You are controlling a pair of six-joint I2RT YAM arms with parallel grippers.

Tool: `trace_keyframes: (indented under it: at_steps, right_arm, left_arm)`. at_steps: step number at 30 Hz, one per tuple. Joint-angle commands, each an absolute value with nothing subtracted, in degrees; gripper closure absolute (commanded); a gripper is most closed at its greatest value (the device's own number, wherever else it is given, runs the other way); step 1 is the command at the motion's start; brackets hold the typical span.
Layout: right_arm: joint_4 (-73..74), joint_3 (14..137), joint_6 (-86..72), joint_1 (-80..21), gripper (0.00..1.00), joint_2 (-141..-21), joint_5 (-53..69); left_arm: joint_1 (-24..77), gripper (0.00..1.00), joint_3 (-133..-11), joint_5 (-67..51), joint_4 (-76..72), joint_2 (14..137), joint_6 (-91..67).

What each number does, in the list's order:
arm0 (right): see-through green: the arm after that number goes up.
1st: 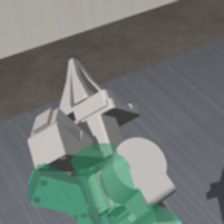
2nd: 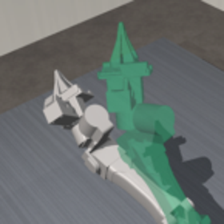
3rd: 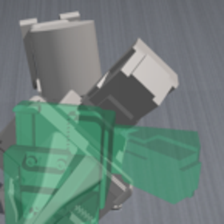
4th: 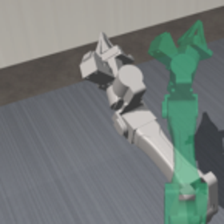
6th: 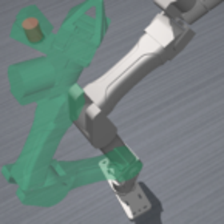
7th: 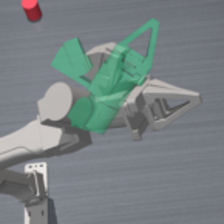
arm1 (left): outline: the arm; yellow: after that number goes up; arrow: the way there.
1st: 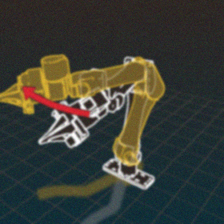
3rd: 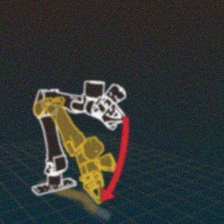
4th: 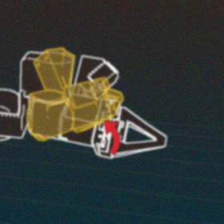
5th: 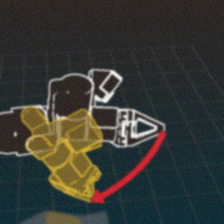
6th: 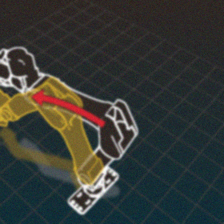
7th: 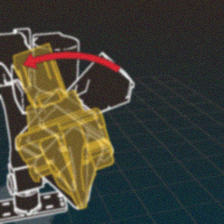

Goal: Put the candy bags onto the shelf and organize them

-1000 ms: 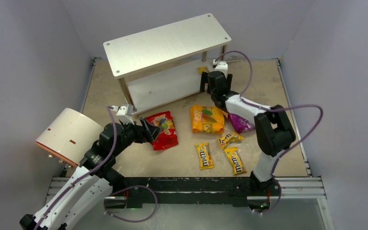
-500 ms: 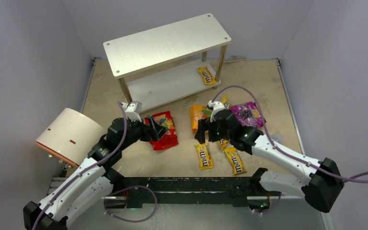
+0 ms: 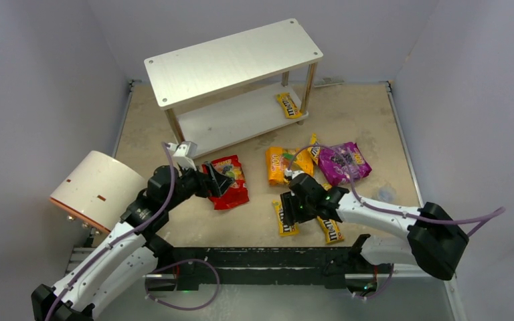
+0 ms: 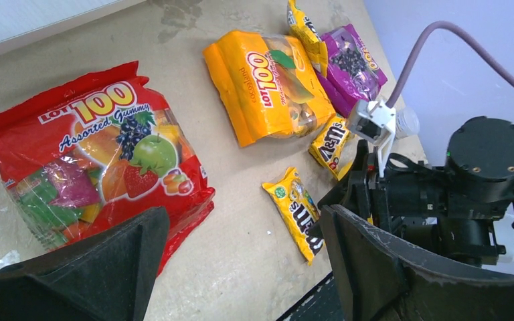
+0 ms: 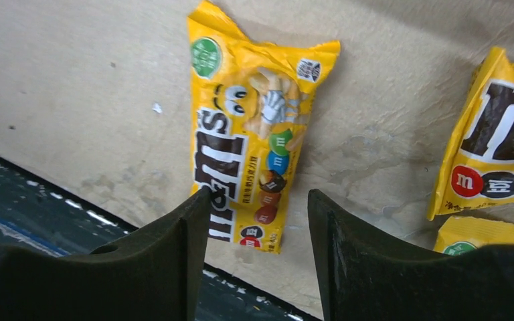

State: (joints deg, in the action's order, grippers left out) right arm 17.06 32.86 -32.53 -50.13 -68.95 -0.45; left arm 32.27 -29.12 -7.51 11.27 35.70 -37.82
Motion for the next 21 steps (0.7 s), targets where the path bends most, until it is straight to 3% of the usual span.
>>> trace_keyframes:
  at_steps: [1, 7, 13, 21]
  right_arm:
    - [15.36, 31.04, -34.08, -50.01, 0.45, -69.78, 0.4]
    - [14.72, 28.11, -32.33, -50.01, 0.53, -68.67, 1.59]
    - [7.59, 26.45, -31.36, -50.01, 0.78, -68.46, 4.04]
    - [5.03, 30.69, -28.23, -50.01, 0.89, -62.79, 5.88]
  left_arm:
    - [32.17, 0.11, -30.21, -8.45, 9.55, 35.39, -36.89]
    - [32.16, 0.11, -30.01, -9.41, 8.17, 37.01, -36.74]
    - [32.16, 0.11, -29.62, -10.63, 6.93, 38.76, -37.27]
    - [32.18, 0.11, -27.03, -14.79, 4.96, 39.17, -37.96]
